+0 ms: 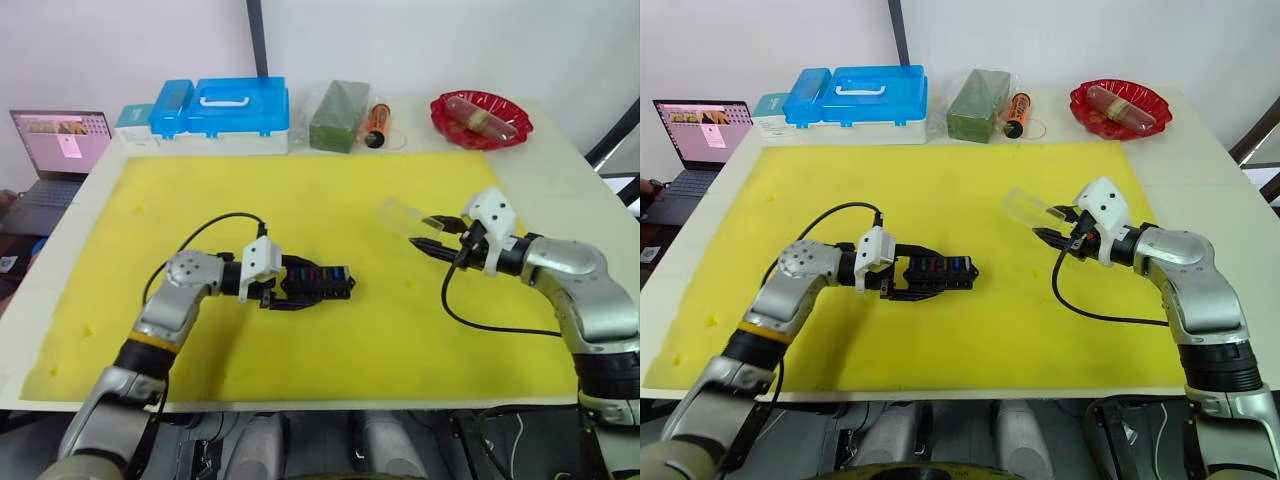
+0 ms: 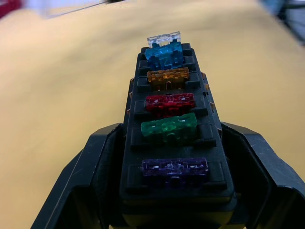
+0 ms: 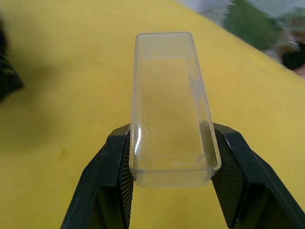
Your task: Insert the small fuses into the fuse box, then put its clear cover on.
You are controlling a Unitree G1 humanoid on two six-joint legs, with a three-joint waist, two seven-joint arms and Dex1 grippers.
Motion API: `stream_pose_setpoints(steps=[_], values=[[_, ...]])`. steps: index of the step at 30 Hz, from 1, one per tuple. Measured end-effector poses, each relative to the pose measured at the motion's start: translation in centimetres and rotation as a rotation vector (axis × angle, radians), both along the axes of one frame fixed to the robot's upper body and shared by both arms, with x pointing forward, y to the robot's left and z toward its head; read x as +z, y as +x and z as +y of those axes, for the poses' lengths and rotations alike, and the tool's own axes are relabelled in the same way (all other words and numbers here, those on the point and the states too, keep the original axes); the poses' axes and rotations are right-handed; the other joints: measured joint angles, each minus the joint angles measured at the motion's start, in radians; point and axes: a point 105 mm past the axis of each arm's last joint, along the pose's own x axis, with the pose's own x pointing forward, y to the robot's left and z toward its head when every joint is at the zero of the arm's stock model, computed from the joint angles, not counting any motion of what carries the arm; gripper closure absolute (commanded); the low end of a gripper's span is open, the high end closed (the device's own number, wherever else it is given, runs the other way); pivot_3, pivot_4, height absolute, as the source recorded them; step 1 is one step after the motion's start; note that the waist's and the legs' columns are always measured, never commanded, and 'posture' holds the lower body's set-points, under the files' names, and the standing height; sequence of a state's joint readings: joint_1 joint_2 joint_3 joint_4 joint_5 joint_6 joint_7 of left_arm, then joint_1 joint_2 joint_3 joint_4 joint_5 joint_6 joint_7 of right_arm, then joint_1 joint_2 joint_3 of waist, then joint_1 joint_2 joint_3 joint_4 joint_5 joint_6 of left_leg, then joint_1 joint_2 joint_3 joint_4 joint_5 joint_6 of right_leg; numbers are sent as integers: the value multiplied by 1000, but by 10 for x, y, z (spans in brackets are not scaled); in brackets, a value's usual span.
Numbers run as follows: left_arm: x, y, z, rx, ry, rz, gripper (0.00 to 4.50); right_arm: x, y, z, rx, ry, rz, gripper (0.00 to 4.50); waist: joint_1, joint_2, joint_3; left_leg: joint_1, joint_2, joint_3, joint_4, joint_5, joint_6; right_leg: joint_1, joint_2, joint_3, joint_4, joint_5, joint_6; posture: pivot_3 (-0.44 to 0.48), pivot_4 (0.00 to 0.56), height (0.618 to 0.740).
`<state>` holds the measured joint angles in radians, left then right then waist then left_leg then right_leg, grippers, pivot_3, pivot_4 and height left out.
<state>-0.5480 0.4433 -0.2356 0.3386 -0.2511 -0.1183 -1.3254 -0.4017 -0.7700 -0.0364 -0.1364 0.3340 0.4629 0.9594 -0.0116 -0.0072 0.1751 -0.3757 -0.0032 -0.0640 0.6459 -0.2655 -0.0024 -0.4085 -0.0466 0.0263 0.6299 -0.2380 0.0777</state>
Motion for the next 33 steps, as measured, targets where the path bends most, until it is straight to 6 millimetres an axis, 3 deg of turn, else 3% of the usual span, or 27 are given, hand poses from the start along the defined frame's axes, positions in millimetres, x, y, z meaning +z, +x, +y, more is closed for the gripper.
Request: stream_pose_setpoints(steps=[3,8,15,20,23,26,27,33], values=[[-16,5,-3,-31,39,4,1705,5,-12,21,140,-18,22,2610,-5,0,0,0,0,0,0,-1,2,-1,1,0,0,2,3,0,150,740],[-21,11,1,-25,61,-24,95,10,-20,41,243,-39,32,2610,-1,0,0,0,0,-1,0,-1,2,-1,0,0,0,2,3,0,150,740],[-24,4,11,24,7,14,40,10,-25,52,302,-35,29,2610,-2,0,0,0,1,-1,0,-1,2,-1,0,0,0,2,4,0,150,740],[-25,6,16,86,1,0,40,-3,-28,57,351,-59,36,2610,-1,0,0,0,0,-1,0,-1,2,-1,0,0,1,2,4,0,150,740],[-25,6,16,84,3,-2,575,-9,-28,60,372,-70,37,2610,-2,0,0,0,0,-1,0,-1,2,-1,0,0,1,2,4,0,150,740],[-26,5,16,78,6,1,1625,-17,-28,69,403,-67,48,2610,-2,0,0,0,0,-1,0,-1,2,-1,0,0,1,2,4,0,150,740],[-26,5,16,76,7,0,1758,-19,-28,73,410,-64,53,2610,-2,0,0,0,0,-1,0,-1,2,-1,0,0,1,2,4,0,150,740],[-26,6,15,57,22,-5,1757,-19,-27,85,449,-69,47,2610,-1,0,0,0,0,-1,0,-1,2,-1,0,0,1,2,4,0,150,740]])
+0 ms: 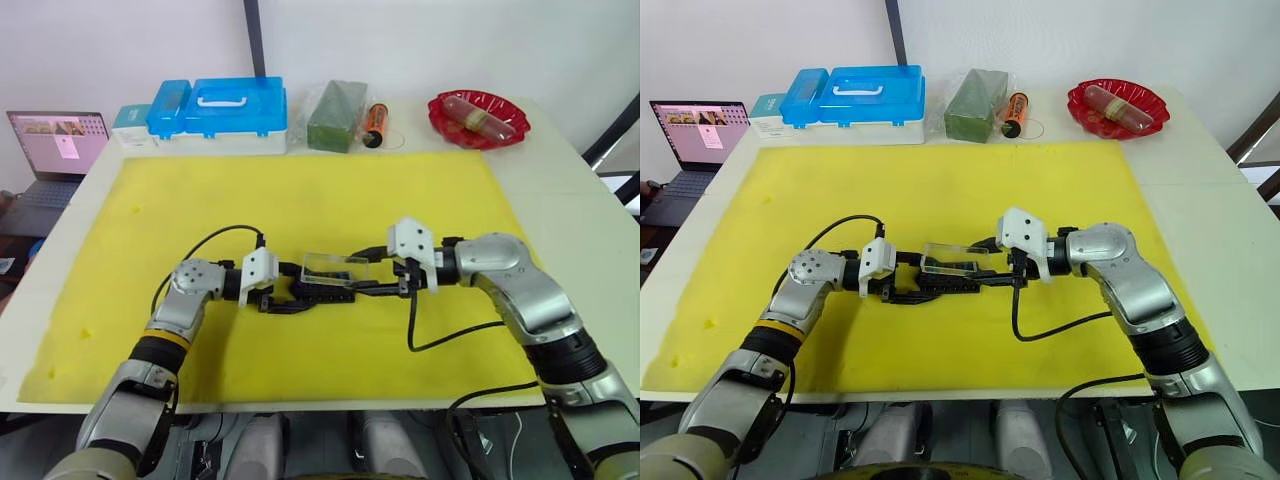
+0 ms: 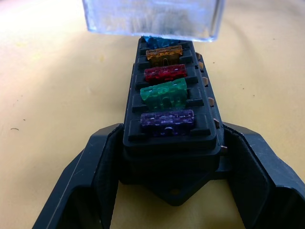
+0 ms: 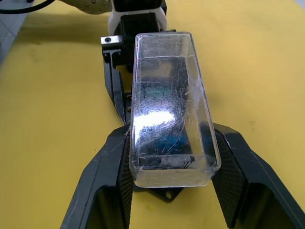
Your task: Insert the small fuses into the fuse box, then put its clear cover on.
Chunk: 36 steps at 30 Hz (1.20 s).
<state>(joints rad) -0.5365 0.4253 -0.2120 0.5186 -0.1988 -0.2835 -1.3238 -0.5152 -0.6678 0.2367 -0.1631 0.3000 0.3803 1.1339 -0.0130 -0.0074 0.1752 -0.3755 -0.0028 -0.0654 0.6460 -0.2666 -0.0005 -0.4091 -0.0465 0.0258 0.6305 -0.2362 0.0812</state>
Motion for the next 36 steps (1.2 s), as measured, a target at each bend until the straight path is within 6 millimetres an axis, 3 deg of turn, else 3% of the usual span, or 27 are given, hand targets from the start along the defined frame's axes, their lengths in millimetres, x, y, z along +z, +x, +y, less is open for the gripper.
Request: stream_pose_setpoints(steps=[6,12,36], values=[[2,1,0,-32,13,0,1757,1,1,17,59,-24,-15,2610,-1,0,0,0,0,0,0,0,0,0,0,0,0,0,0,0,150,740],[2,2,0,-38,16,2,1757,-1,5,20,64,-39,-6,2610,-1,0,0,0,0,0,0,0,0,0,0,0,0,0,0,0,150,740],[3,3,-1,-33,21,0,1757,-17,12,8,8,-87,68,2610,-1,0,0,0,0,0,0,0,0,0,0,0,0,0,0,0,150,740]])
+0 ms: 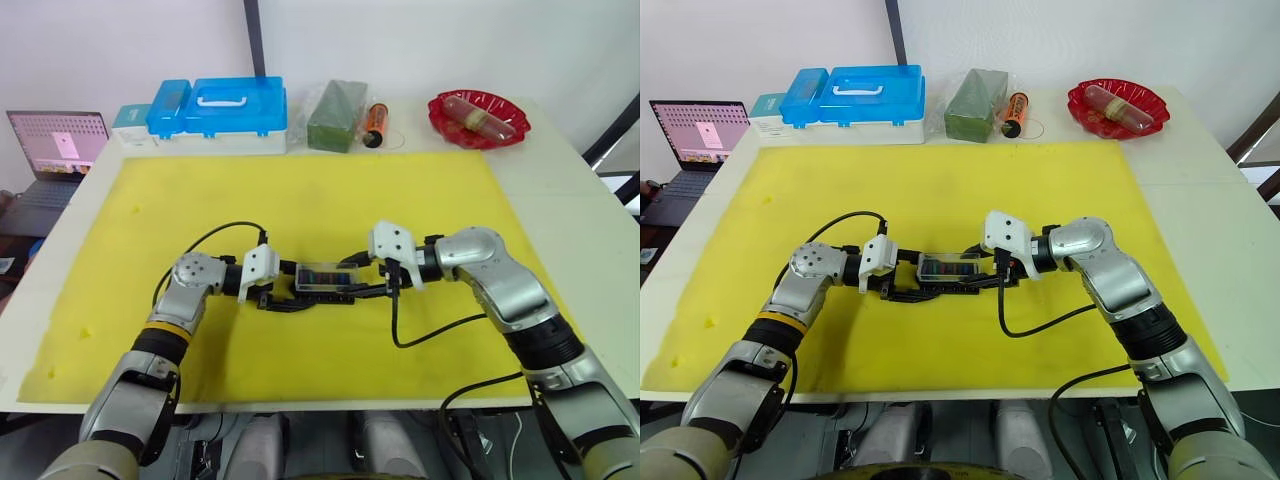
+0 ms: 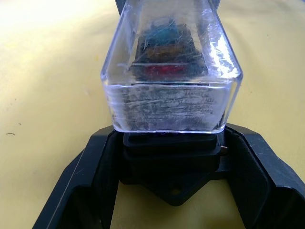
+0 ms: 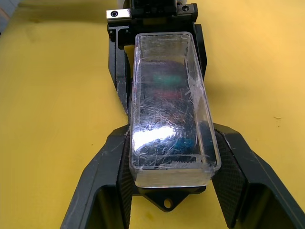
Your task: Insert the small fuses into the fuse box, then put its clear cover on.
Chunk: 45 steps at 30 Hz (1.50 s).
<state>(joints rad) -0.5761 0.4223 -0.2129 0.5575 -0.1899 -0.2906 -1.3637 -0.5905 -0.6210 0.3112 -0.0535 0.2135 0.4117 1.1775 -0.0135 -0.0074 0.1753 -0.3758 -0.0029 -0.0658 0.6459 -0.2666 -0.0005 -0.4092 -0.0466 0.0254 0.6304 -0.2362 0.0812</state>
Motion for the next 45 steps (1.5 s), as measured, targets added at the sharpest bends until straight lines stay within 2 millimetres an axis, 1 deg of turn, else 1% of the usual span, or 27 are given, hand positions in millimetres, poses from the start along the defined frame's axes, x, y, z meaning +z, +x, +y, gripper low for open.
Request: stream_pose_setpoints(steps=[13,27,32,34,35,39,43,45], values=[[0,0,0,0,3,-2,1757,-5,0,-1,2,-8,39,2610,0,0,0,0,0,0,0,0,0,0,0,0,0,0,0,0,150,740],[-1,0,-1,4,1,-4,1757,-8,3,1,23,-21,39,2610,0,0,0,0,0,0,0,0,0,0,0,0,0,0,0,0,150,740],[-1,0,-1,6,-1,-5,1757,-13,6,-4,5,-42,51,843,0,0,0,0,0,0,0,0,0,0,0,0,0,0,0,0,150,740],[-1,-1,-1,8,-2,-5,1757,-12,7,-4,2,-39,49,156,0,0,0,0,0,0,0,0,0,0,0,0,0,0,0,0,150,740],[-1,-1,-1,9,-3,-5,1757,-11,7,-5,0,-36,47,7,0,0,0,0,0,0,0,0,0,0,0,0,0,0,0,0,150,740],[-1,-1,-1,9,-4,-6,1757,-2,8,-7,-14,-2,37,7,0,0,0,0,0,0,0,0,0,0,0,0,0,0,0,0,150,740],[-1,-1,-1,10,-4,-7,1757,24,3,-11,-16,46,-7,7,1,0,0,0,0,0,0,0,0,0,0,0,0,0,0,0,150,740],[-1,-1,-1,11,-4,-7,1757,34,1,-13,-25,69,-19,7,1,0,0,0,0,0,0,0,0,0,0,0,0,-1,-1,0,150,740]])
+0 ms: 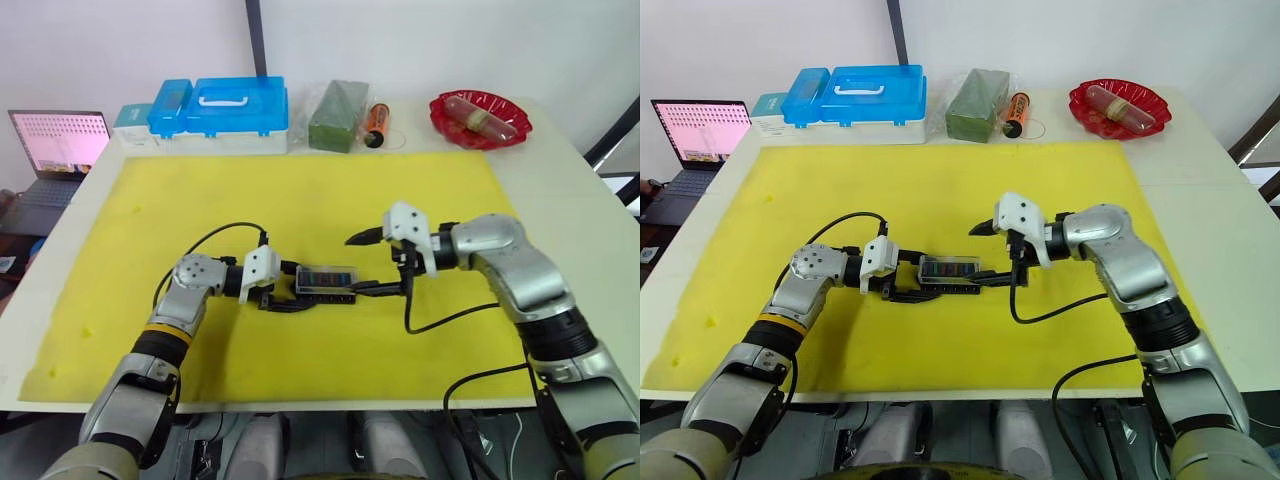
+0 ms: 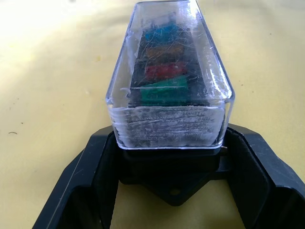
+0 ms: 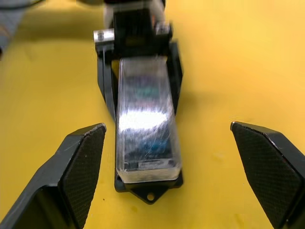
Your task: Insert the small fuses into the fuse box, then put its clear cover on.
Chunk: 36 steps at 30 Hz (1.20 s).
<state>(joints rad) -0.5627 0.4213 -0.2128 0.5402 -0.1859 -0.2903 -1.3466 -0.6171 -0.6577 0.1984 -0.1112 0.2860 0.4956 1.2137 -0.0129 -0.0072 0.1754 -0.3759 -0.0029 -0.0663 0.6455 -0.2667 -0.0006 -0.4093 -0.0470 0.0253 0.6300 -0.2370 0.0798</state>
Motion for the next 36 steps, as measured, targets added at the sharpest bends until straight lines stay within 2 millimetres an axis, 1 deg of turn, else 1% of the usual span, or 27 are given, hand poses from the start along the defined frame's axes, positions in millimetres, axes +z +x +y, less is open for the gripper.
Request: stream_pose_setpoints(steps=[4,7,9,10,14,15,18,24,27,29,30,31,32,34,36], values=[[0,0,1,1,1,0,1757,14,-5,0,-8,41,-22,7,0,0,0,0,0,0,0,0,0,0,0,0,0,0,0,0,150,740],[0,0,1,0,0,0,1757,22,-9,3,-7,73,-39,638,0,0,0,0,0,0,0,0,0,0,0,0,0,0,0,0,150,740],[0,-1,1,0,1,0,1757,25,-10,6,-1,88,-51,1245,0,0,0,0,0,0,0,0,0,0,0,0,0,0,0,0,150,740],[0,-1,1,-1,1,0,1757,26,-11,8,3,95,-56,1675,0,0,0,0,0,0,0,0,0,0,0,0,0,0,0,0,150,740],[0,-1,1,-3,1,1,1757,28,-13,13,6,112,-68,3023,0,0,0,0,0,0,0,0,0,0,0,0,0,0,0,0,150,740],[0,-1,1,-4,2,2,1757,28,-13,15,8,115,-68,3435,0,0,0,0,0,0,0,0,0,0,0,0,0,0,0,0,150,740],[0,-2,2,-4,3,0,1757,26,-13,21,19,129,-66,4468,-1,0,0,0,0,0,0,0,0,0,0,0,0,-1,-2,0,150,740],[0,-2,1,-2,4,4,1757,16,-18,41,72,143,-52,4468,-1,0,0,0,0,0,0,0,0,0,0,0,0,-1,-1,0,150,740],[0,-3,1,-1,4,6,1757,1,-8,46,43,123,-26,4468,-1,0,0,0,0,0,0,0,0,0,0,0,0,-1,-2,0,150,740],[0,-3,1,-2,4,6,1757,-15,-1,44,3,102,22,4468,-1,0,0,0,0,0,0,0,0,0,0,0,0,-1,-2,0,150,740],[0,-3,1,-2,4,6,1757,-27,3,42,-24,99,63,4468,-1,0,0,0,0,0,0,0,0,0,0,0,0,-1,-2,0,150,740],[0,-3,1,-1,5,8,1757,-31,4,42,-31,98,76,4468,-1,0,0,0,0,0,-1,0,0,-1,0,0,0,-1,-1,0,150,740],[-1,-3,2,2,8,12,1757,-40,5,42,-35,108,100,4468,-1,0,0,0,0,0,-1,0,0,0,0,0,0,-1,-1,0,150,740],[-3,-3,4,10,16,23,1757,-48,6,43,-29,126,110,4468,-5,0,-2,3,0,0,-2,0,0,2,0,0,0,-1,-2,0,150,740],[-3,-3,5,15,19,26,1757,-49,6,44,-26,132,108,4468,-7,0,-3,4,0,0,-2,0,0,2,1,0,0,-1,-2,0,150,740]])
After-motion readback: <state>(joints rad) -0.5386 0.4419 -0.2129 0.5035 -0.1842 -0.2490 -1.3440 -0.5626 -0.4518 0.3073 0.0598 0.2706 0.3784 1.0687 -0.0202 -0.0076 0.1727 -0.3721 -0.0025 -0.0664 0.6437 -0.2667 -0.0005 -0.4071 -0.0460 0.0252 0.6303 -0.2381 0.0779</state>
